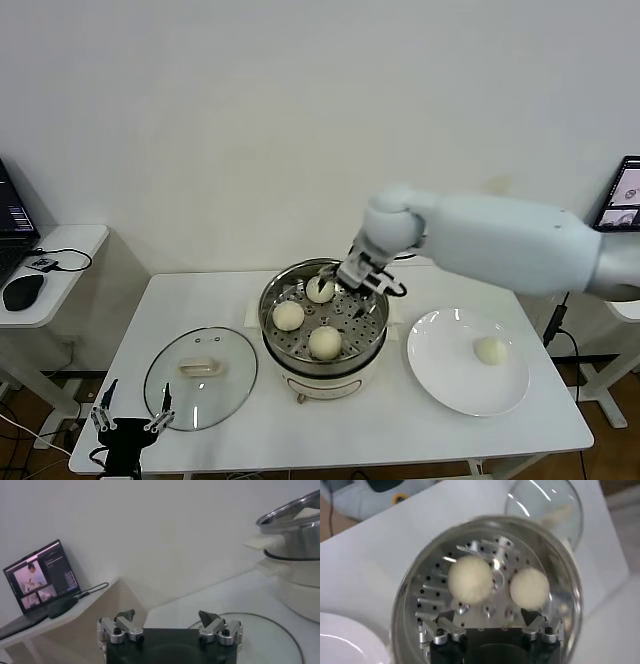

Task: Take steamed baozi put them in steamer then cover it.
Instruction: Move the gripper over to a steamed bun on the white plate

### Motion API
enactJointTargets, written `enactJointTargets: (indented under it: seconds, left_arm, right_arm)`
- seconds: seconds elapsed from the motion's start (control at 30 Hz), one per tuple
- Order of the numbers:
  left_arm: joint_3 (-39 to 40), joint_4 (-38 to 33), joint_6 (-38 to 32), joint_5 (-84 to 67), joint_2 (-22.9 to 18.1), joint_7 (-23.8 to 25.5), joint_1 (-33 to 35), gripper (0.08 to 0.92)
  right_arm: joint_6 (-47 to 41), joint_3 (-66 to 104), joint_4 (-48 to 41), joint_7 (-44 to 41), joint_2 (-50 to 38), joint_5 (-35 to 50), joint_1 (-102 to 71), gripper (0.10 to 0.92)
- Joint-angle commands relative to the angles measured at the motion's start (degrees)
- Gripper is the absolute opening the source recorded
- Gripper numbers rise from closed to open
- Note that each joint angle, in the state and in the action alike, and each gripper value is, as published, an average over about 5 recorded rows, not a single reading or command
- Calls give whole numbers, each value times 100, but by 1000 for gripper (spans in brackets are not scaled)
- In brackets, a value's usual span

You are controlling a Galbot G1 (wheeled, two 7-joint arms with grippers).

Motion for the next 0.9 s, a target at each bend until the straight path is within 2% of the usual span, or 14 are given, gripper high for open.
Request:
enactJointTargets:
  seconds: [0.03, 0.2, 0.4, 0.67, 0.9]
  left_arm:
    - [18, -9, 10, 3, 29, 10, -24, 823]
    - [51, 10, 8, 4, 79, 12, -51, 823]
    - [104, 31, 8, 27, 91, 13, -76, 823]
    - [131, 38, 10, 75, 79, 15, -42, 823]
    - [83, 58, 17, 89, 60, 21, -13, 823]
  right_arm:
    - [-1069, 444, 413, -174, -2093, 210, -83, 823]
    - [-926, 672, 612, -269, -2978, -420, -665, 823]
    - [-630, 1703, 324, -246, -3473, -1168, -2113, 823]
    - [-319, 3511, -680, -157, -3207, -1950, -4292, 823]
    - [-178, 3999, -1260, -139, -2754, -2325, -4851, 823]
